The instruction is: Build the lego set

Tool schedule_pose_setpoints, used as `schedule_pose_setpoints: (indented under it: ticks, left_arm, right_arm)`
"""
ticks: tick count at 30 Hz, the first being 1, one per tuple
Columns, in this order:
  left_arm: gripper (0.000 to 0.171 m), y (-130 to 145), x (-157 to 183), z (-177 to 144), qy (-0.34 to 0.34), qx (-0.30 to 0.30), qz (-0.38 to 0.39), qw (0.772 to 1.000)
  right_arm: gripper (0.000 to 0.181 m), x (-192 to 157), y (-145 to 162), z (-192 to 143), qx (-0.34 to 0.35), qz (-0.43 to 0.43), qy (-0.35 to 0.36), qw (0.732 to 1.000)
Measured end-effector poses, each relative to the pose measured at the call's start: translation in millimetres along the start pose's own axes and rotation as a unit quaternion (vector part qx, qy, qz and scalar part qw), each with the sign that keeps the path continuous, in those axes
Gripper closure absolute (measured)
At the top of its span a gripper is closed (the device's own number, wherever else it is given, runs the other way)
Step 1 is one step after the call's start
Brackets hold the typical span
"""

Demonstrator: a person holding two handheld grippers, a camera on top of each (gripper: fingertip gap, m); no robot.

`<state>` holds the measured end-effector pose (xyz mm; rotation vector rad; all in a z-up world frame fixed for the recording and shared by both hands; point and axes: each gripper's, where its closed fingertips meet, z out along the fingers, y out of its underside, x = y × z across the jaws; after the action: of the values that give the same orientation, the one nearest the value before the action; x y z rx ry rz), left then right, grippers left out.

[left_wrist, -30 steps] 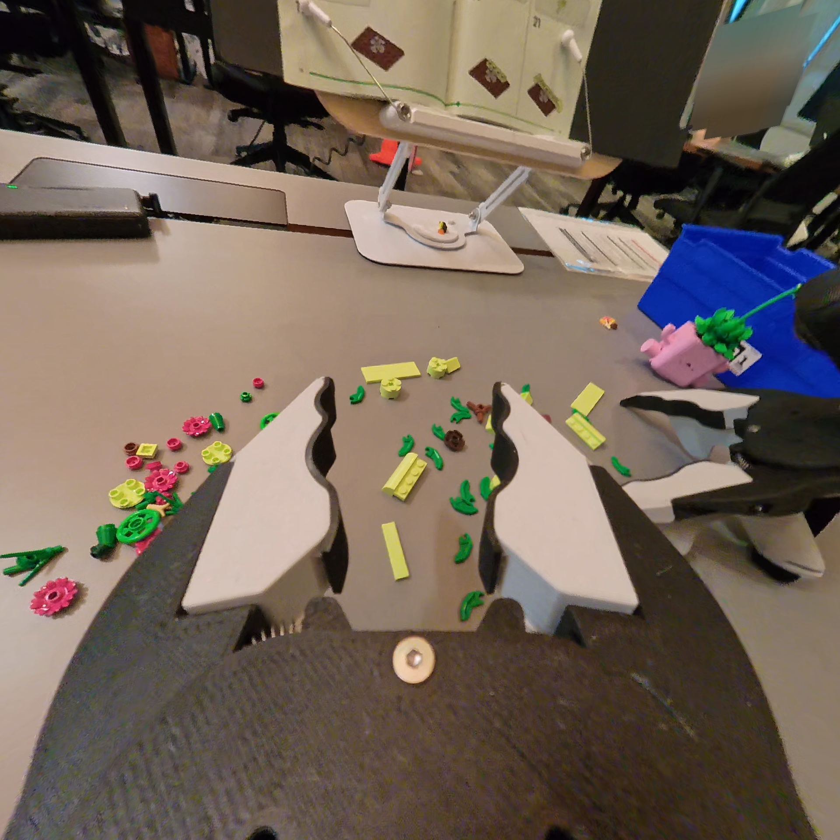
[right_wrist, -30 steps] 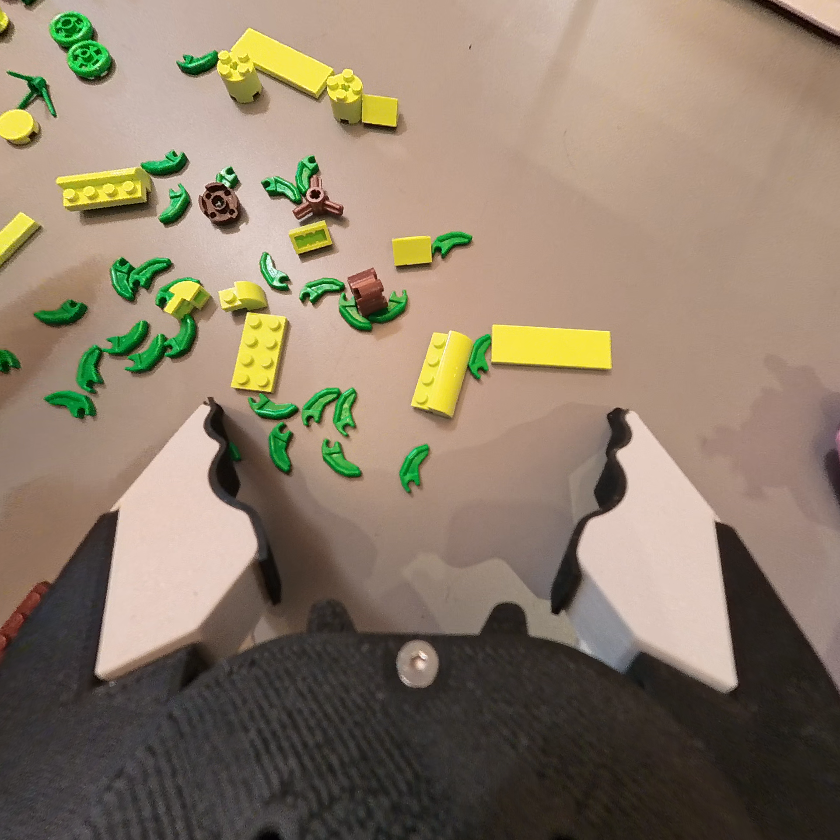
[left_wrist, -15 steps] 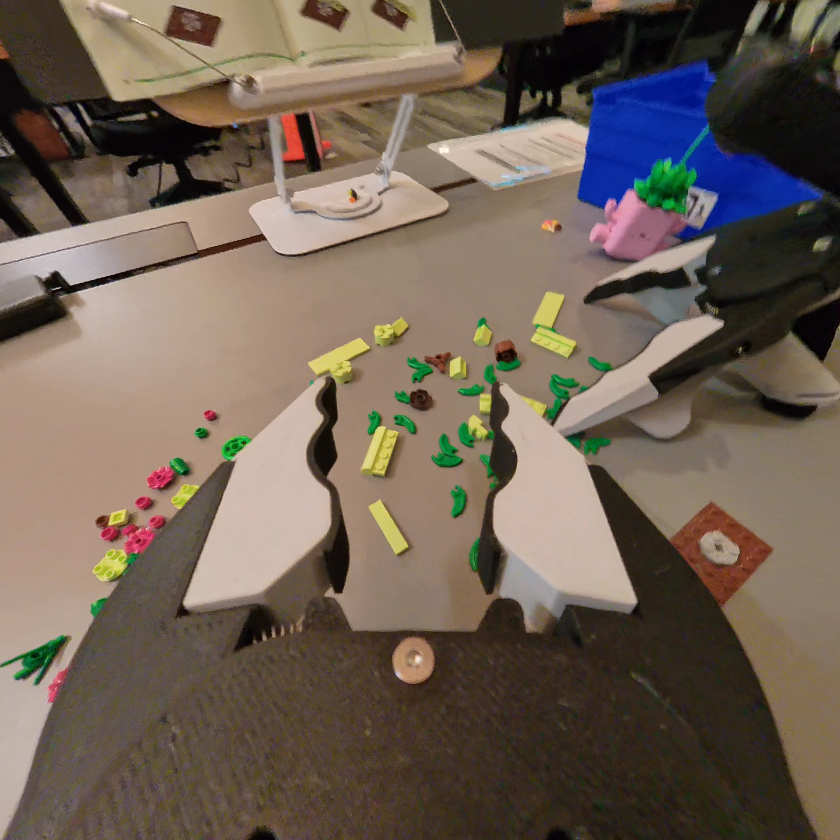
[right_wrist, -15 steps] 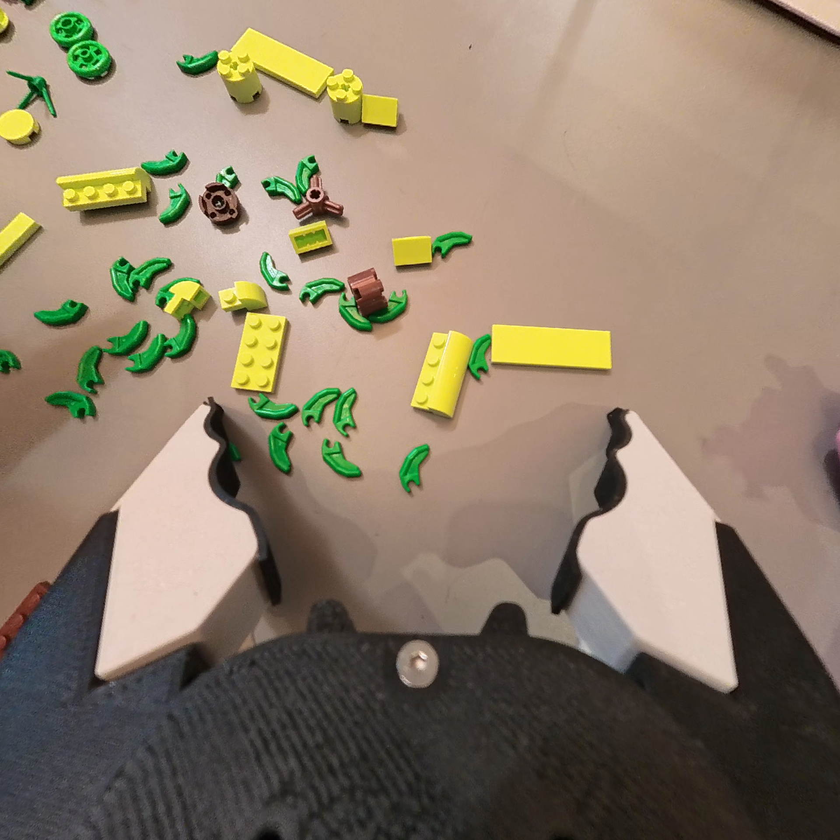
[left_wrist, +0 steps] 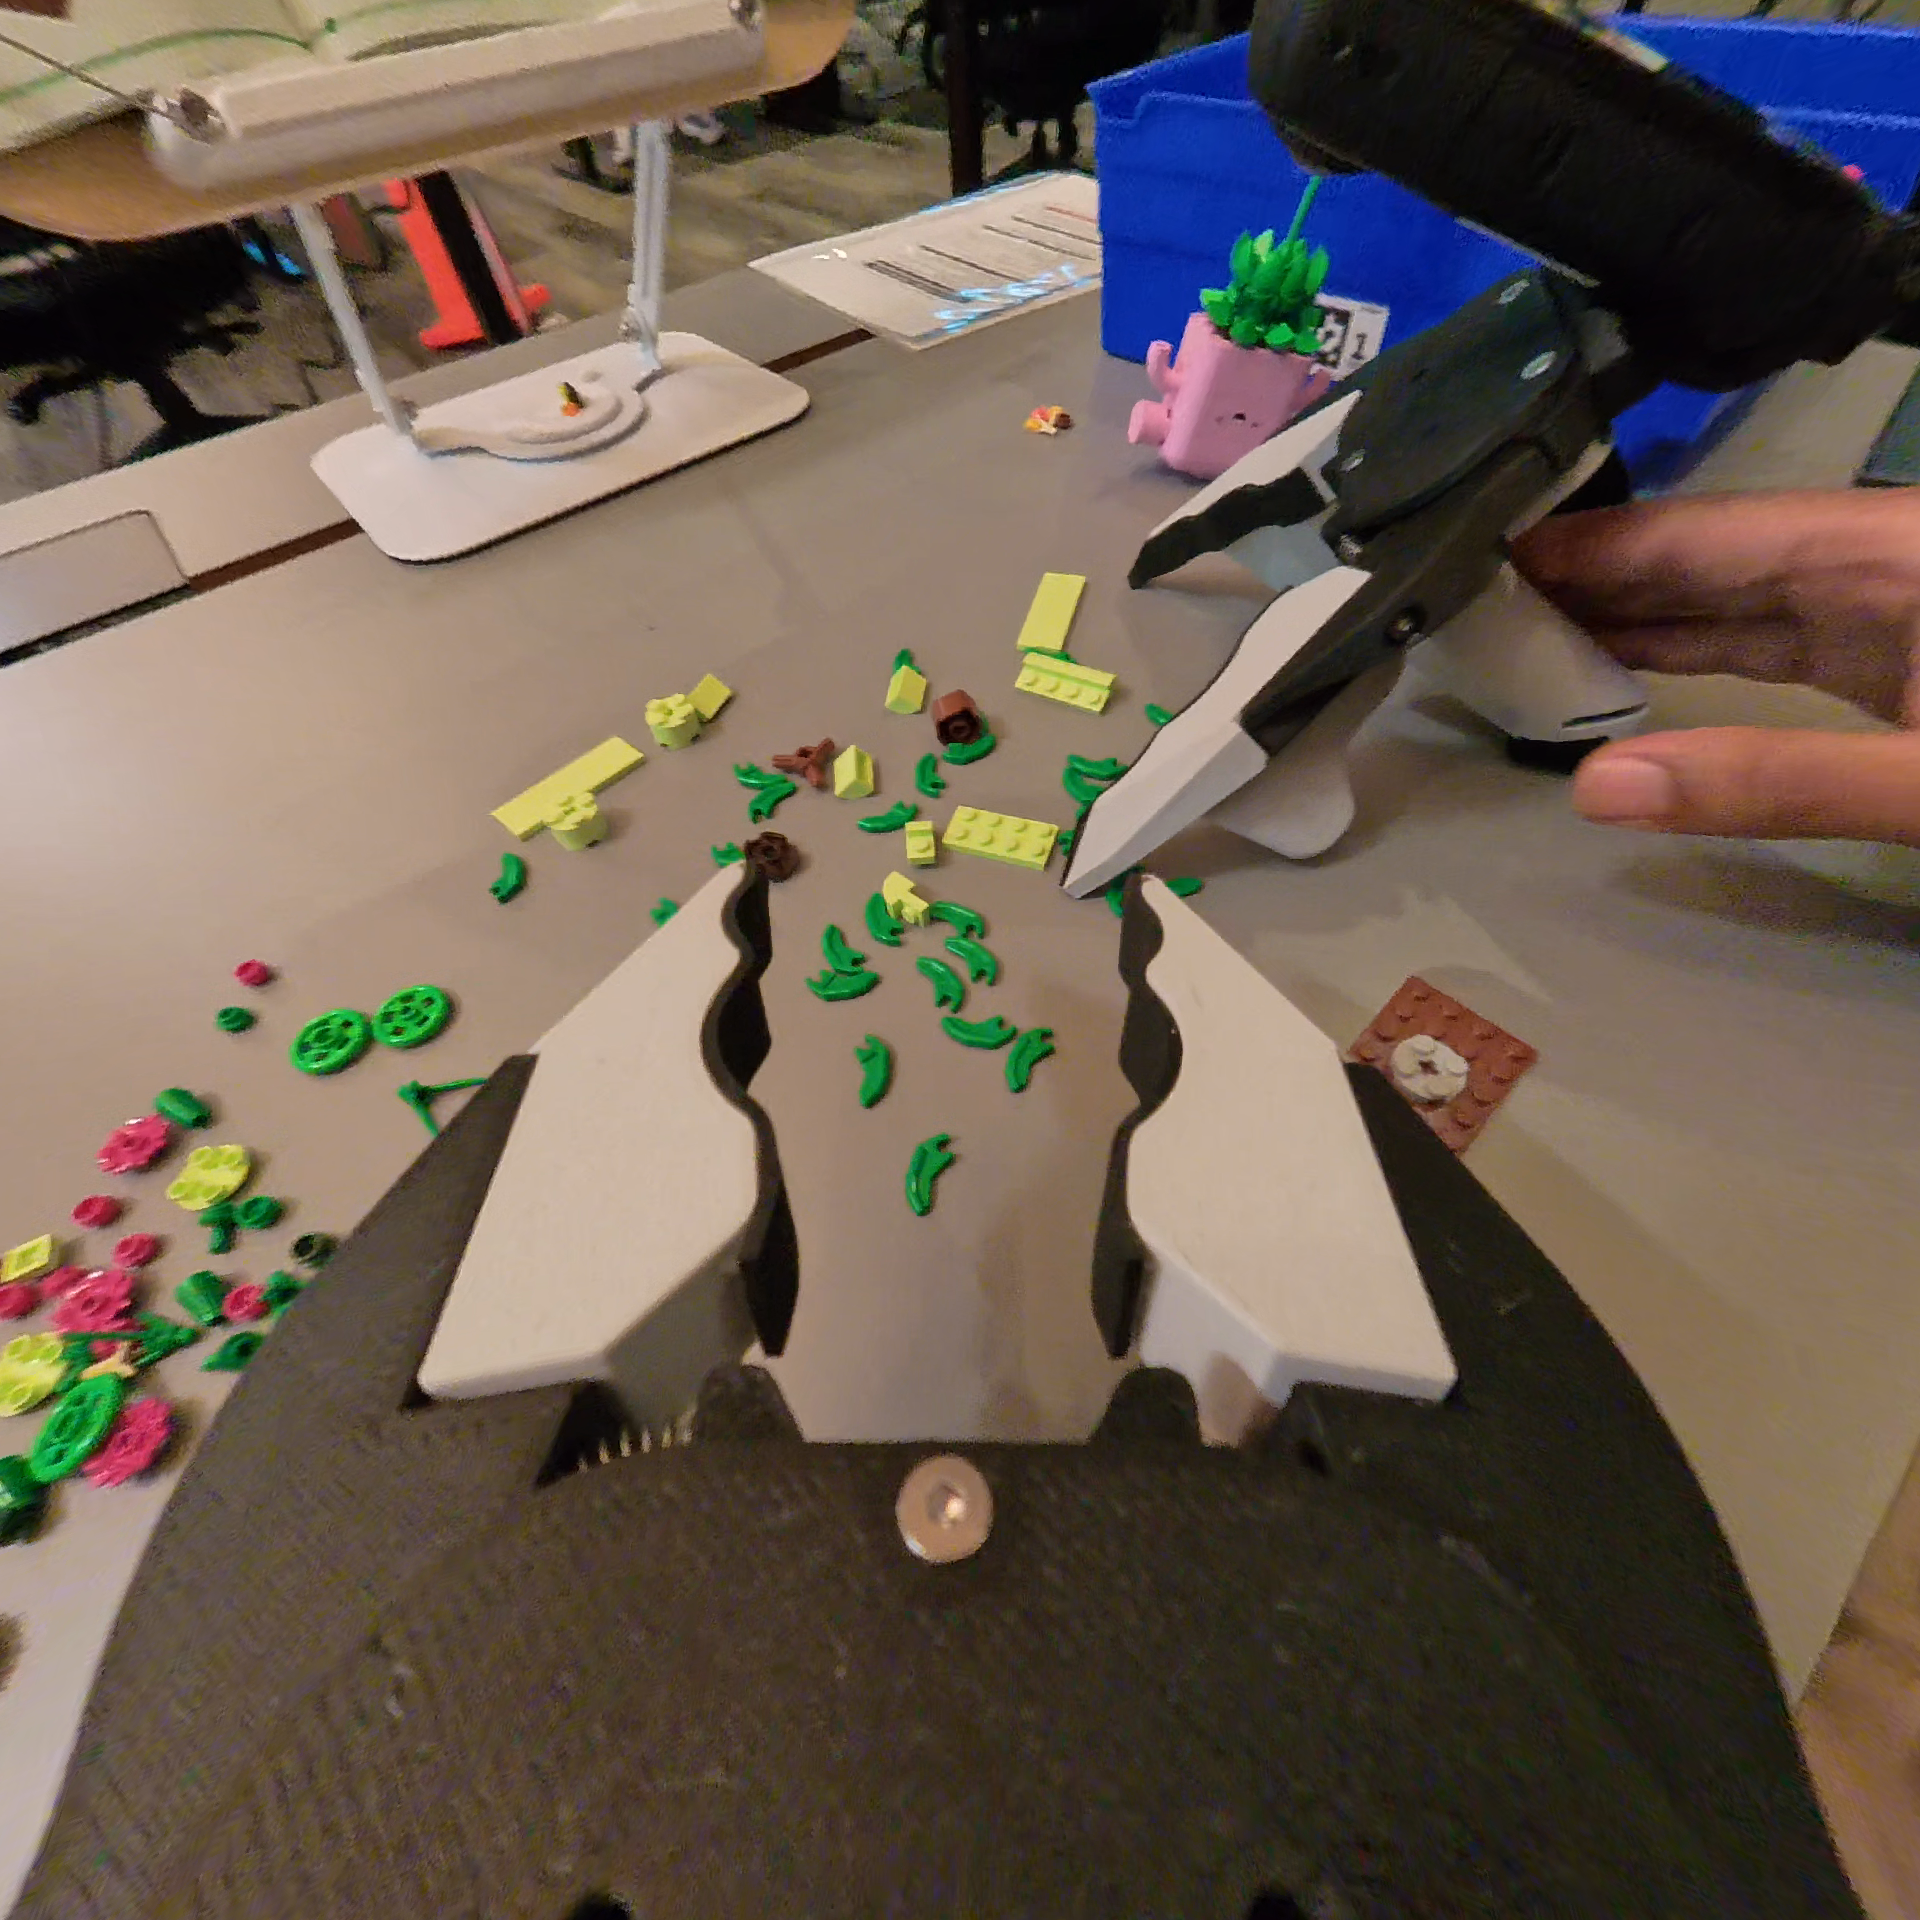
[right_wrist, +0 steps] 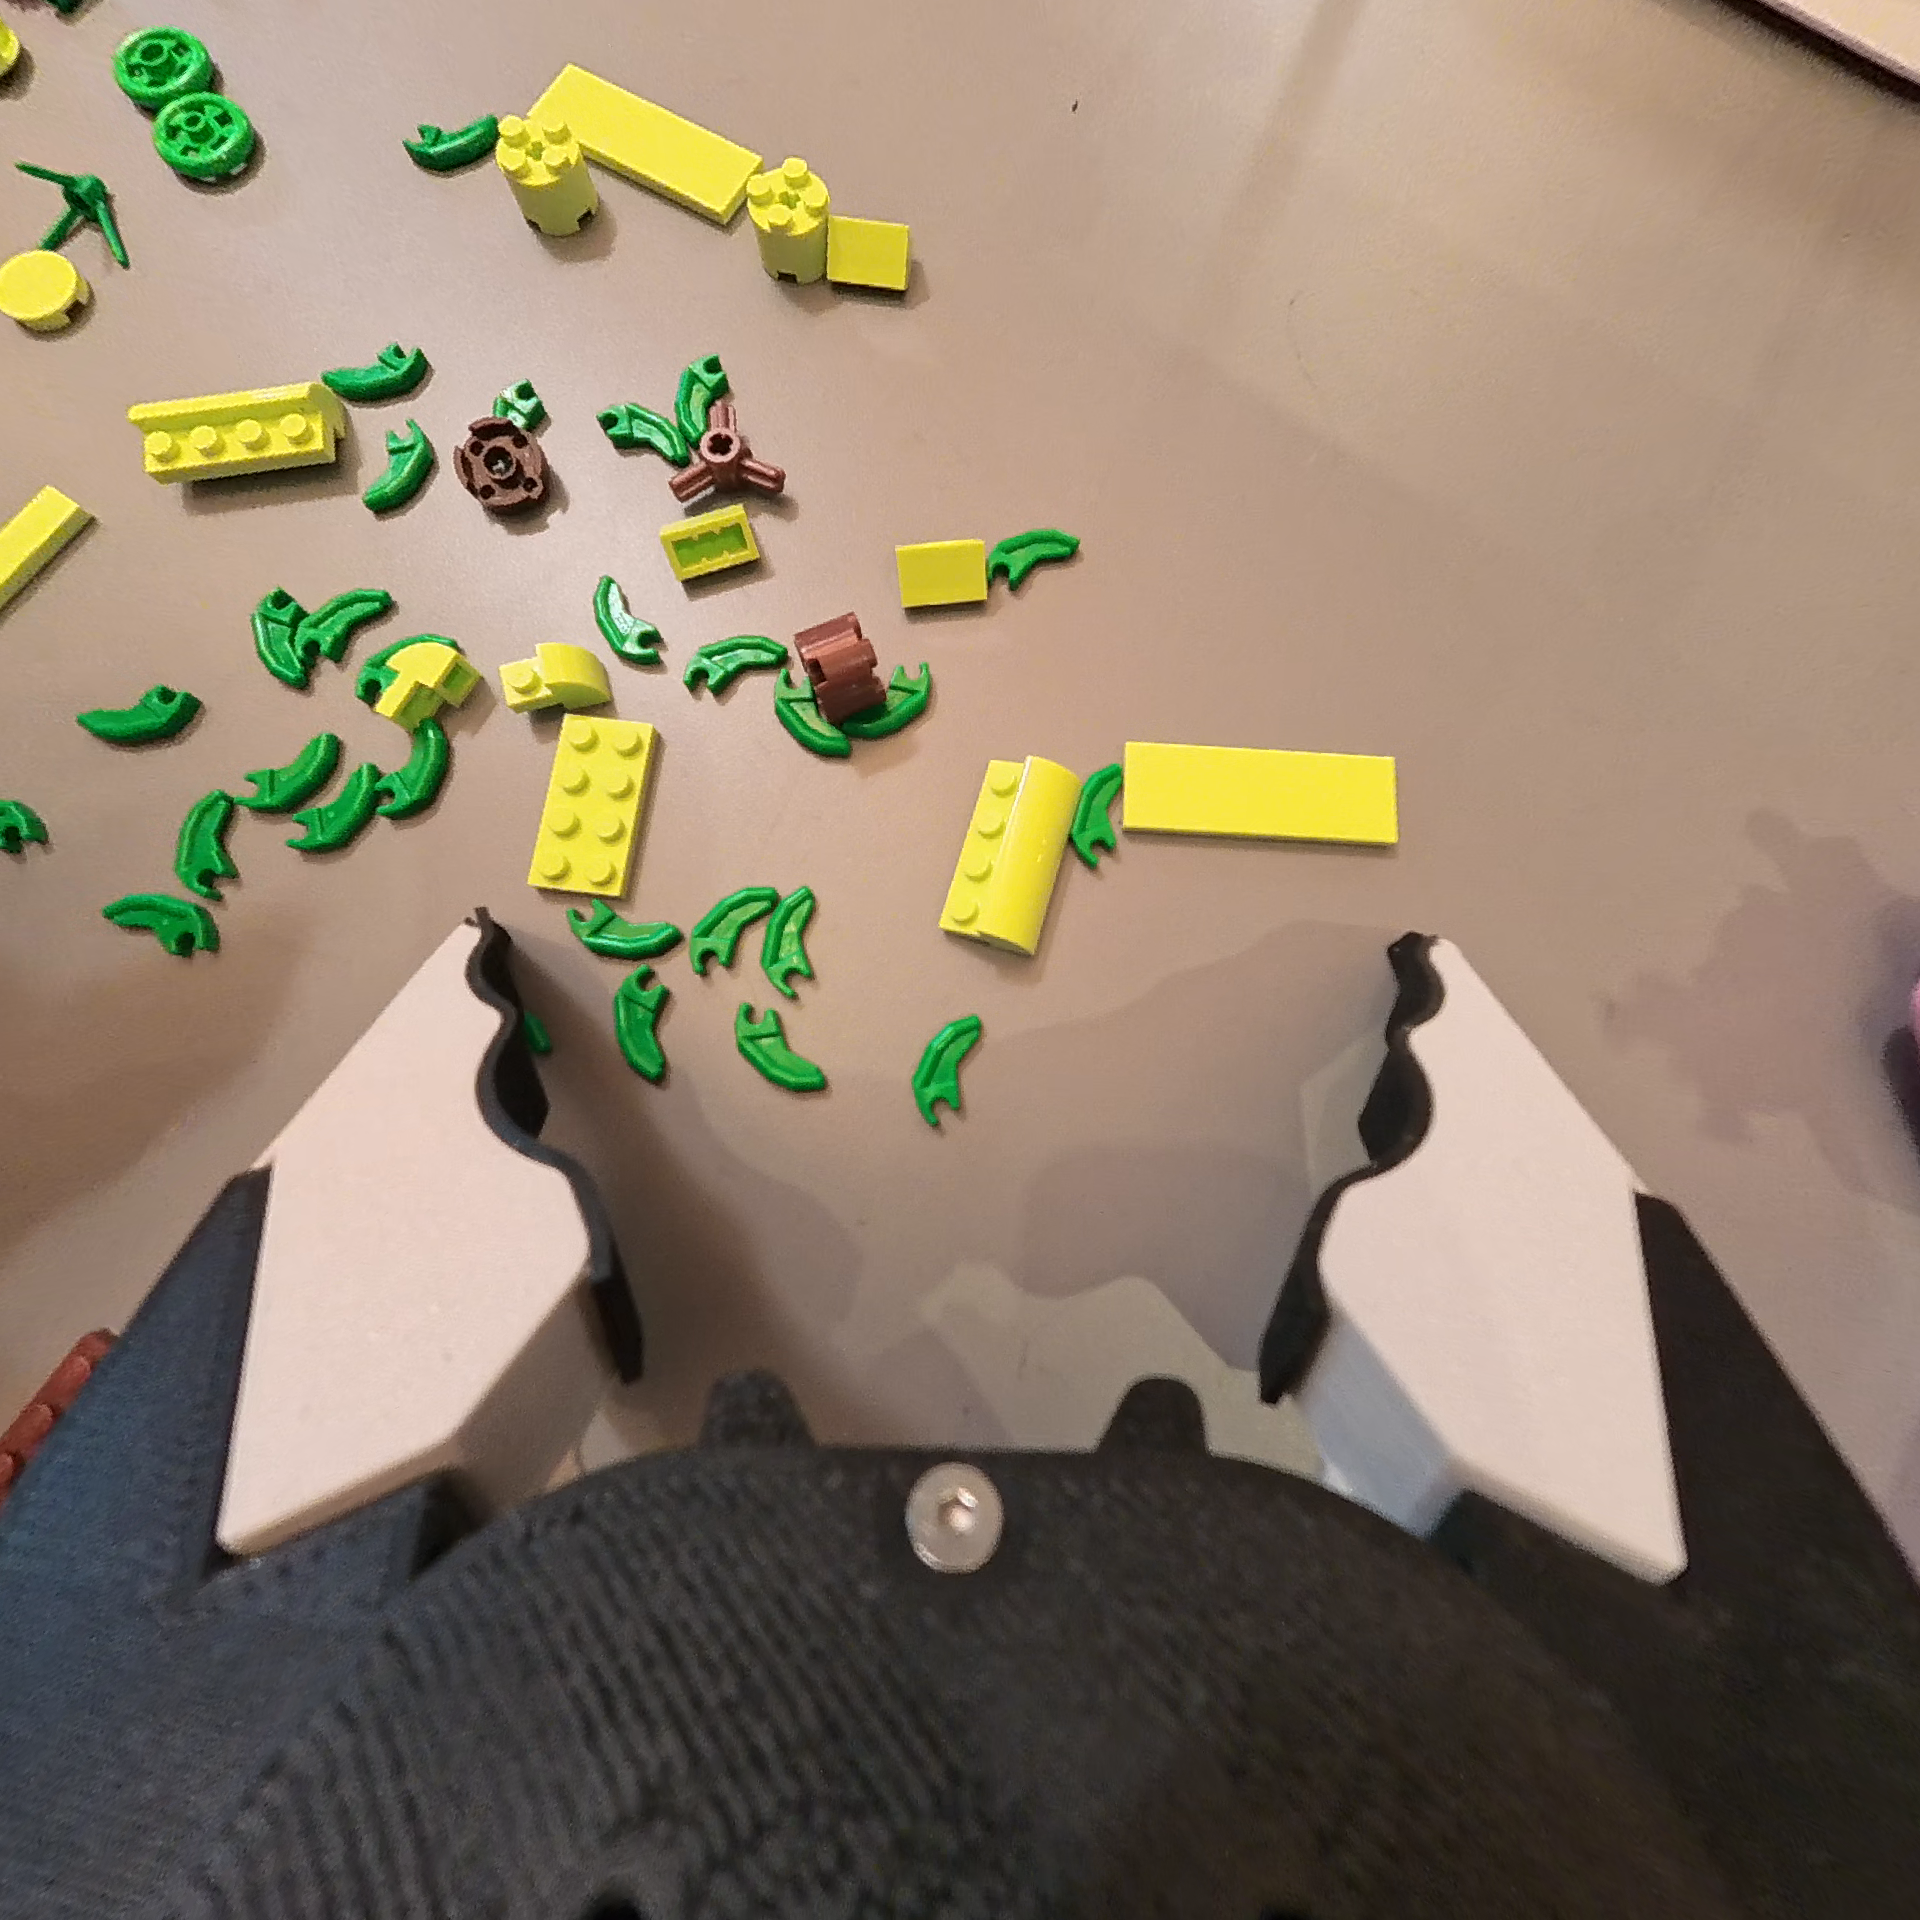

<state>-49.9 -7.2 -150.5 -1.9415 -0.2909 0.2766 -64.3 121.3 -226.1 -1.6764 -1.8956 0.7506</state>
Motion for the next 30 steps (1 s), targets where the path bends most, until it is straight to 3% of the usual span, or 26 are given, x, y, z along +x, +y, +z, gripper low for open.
schedule_pose_setpoints:
  ticks: [11, 14, 18, 23, 30]
  left_arm:
    - [0.109, -33, 4, 10, 0.086, 0.056, -0.088, 0.991]
    - [0.109, -42, -6, 15, 0.086, 0.068, -0.095, 0.989]
    - [0.11, -40, -12, 19, 0.085, 0.087, -0.094, 0.988]
    - [0.11, -37, -1, 14, 0.083, 0.107, -0.075, 0.988]
    - [0.112, -33, 5, 16, 0.078, 0.103, -0.041, 0.991]
  right_arm:
    - [0.024, 3, -3, 1, 0.001, -0.006, -0.01, 1.0]
    - [0.059, 2, -17, -9, 0.052, 0.002, -0.017, 0.999]
    - [0.055, -10, -52, -41, 0.182, -0.046, -0.03, 0.982]
    - [0.109, -31, -72, -83, 0.336, -0.036, -0.065, 0.939]
    - [0.114, -38, -65, -79, 0.317, -0.014, -0.098, 0.943]
